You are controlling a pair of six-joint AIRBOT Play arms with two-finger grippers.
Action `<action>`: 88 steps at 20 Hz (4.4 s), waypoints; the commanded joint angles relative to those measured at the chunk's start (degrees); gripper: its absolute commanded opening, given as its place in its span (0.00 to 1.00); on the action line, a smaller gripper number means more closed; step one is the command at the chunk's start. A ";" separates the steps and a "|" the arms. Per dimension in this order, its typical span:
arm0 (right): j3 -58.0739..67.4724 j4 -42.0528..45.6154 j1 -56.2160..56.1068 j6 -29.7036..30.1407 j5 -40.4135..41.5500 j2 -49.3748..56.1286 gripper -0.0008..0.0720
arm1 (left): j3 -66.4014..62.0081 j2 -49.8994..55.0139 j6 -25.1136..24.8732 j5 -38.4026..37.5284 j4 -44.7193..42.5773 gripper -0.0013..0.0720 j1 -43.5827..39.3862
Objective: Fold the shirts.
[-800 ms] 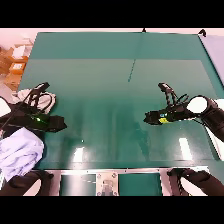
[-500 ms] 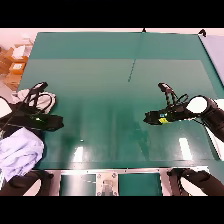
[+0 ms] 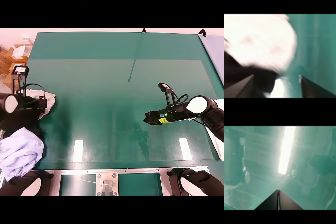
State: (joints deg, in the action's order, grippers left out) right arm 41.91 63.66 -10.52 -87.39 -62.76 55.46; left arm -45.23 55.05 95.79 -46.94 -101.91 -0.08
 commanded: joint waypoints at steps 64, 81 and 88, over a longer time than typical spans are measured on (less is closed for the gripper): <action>41.22 -22.29 12.55 16.46 -11.87 43.04 0.02 | -18.60 29.94 -14.75 -18.78 46.64 0.04 -30.47; 59.80 -8.72 29.62 12.61 -15.98 -5.07 0.03 | -57.59 -6.10 -4.61 -32.74 12.26 0.04 -20.28; 18.62 -14.58 24.90 15.26 -13.64 -4.74 0.03 | -25.86 -5.97 -4.55 -23.91 12.07 0.04 -20.26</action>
State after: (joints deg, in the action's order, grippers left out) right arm 77.69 50.17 16.97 -73.87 -80.09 50.96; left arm -84.42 49.19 91.05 -76.12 -89.30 -20.40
